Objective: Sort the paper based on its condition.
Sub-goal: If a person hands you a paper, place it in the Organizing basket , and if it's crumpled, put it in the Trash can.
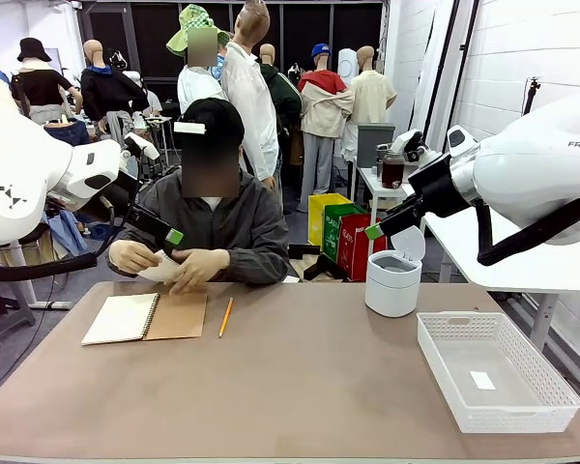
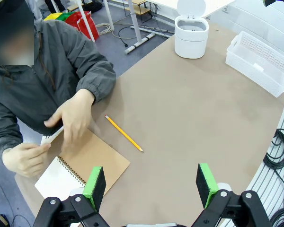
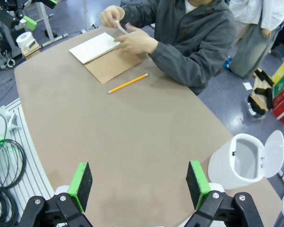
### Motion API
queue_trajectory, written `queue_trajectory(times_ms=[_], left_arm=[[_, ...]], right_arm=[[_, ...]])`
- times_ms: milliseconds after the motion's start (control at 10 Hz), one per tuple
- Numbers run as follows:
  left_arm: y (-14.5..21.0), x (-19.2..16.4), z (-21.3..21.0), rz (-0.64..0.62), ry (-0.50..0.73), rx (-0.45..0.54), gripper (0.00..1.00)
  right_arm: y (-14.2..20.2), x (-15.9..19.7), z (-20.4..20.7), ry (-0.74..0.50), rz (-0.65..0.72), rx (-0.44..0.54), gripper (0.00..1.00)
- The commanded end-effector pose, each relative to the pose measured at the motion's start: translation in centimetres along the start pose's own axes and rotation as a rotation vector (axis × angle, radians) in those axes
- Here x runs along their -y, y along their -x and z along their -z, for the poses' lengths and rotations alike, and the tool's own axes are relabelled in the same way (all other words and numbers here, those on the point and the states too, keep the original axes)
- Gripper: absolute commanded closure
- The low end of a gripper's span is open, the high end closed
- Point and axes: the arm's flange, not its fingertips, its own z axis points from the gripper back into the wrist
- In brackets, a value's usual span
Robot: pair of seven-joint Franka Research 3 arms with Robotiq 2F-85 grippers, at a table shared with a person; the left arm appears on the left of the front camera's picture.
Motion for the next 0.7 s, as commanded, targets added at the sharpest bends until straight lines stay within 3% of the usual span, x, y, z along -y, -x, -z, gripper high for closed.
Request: queue_trajectory(times_ms=[0,600], left_arm=[[-0.03,-0.08,-0.12,-0.003,0.006,-0.005,0.0],[-0.03,-0.08,-0.12,-0.003,0.006,-0.005,0.0]], right_arm=[[0.08,0.01,-0.04,-0.009,0.003,-0.001,0.0],[0.08,0.01,-0.04,-0.009,0.003,-0.001,0.0]])
